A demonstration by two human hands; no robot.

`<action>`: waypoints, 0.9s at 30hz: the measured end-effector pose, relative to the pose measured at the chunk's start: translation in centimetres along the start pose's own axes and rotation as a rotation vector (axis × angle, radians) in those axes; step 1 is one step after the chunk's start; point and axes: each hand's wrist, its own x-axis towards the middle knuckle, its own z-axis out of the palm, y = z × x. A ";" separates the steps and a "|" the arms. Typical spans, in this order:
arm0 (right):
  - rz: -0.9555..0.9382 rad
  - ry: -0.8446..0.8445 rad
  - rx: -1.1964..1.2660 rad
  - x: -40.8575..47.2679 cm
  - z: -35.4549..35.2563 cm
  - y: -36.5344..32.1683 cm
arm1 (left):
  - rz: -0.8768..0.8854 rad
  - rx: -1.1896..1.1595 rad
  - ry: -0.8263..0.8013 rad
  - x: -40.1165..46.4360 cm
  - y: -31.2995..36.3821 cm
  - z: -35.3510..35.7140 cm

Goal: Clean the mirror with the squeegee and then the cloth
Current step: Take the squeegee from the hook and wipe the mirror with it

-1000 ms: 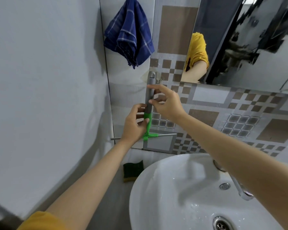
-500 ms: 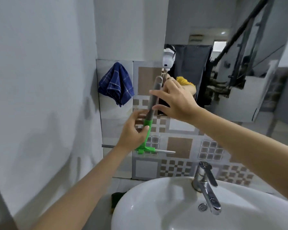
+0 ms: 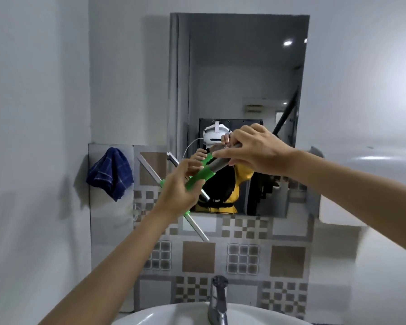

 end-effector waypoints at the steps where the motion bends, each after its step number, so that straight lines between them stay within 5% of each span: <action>1: 0.038 0.011 0.002 -1.0 -0.2 0.9 | 0.025 0.096 0.039 0.2 0.4 0.6; 6: 0.065 0.039 0.031 -4.8 -1.0 3.8 | 0.136 0.326 0.155 1.3 2.4 3.1; 15: -0.057 0.020 0.155 -6.7 -1.0 6.4 | 0.326 0.363 0.055 4.8 5.0 4.6; 27: 0.143 0.204 -0.101 0.4 -0.7 11.1 | 0.378 0.588 0.197 14.1 1.7 -1.0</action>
